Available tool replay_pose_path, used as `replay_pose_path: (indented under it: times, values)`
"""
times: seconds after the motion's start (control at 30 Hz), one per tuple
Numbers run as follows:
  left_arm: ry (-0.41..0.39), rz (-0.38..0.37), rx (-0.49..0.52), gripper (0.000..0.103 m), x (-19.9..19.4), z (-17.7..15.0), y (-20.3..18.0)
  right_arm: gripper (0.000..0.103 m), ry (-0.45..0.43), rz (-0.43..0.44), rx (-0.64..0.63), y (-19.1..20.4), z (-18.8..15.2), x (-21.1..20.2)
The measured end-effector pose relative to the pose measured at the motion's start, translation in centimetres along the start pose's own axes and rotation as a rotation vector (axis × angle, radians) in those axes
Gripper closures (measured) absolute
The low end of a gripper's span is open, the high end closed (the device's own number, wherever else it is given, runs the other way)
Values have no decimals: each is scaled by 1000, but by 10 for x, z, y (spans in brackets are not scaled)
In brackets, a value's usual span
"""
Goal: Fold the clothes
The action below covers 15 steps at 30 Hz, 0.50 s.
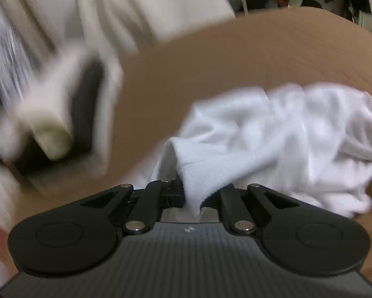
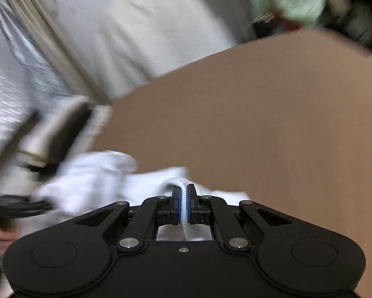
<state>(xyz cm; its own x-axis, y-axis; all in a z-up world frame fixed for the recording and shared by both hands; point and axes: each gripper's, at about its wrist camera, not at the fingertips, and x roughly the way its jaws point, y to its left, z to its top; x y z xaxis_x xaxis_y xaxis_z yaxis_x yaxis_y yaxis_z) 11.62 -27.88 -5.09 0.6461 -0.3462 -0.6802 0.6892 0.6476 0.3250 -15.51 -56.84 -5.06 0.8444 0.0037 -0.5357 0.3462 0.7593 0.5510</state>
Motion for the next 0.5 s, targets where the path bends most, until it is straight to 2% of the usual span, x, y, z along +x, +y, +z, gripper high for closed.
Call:
replay_pose_path:
  times: [0.03, 0.1, 0.2, 0.27, 0.33, 0.37, 0.4, 0.43, 0.47, 0.5]
  values:
    - [-25, 28, 19, 97, -6, 8, 4, 98, 30, 35, -7, 2, 13, 4]
    - [-44, 57, -31, 97, 1, 49, 36, 98, 81, 48, -67, 13, 50, 18]
    - [-74, 131, -131, 98, 26, 113, 85, 98, 70, -52, -250, 39, 124, 49]
    - [-94, 181, -197, 98, 43, 156, 118, 99, -5, -128, -313, 54, 182, 68]
    - [-114, 230, -264, 95, 60, 199, 151, 99, -144, -220, -351, 70, 239, 84]
    - [-118, 254, -297, 74, 70, 219, 166, 98, -228, -275, -374, 79, 262, 91]
    - [-73, 264, -328, 48, 87, 226, 170, 91, -278, -316, -377, 86, 277, 99]
    - [-26, 274, -357, 2, 103, 232, 174, 78, -315, -351, -373, 92, 290, 107]
    - [23, 290, -363, 4, 116, 233, 171, 66, -335, -381, -357, 96, 296, 115]
    - [26, 301, -364, 4, 123, 226, 164, 50, -351, -387, -330, 99, 294, 121]
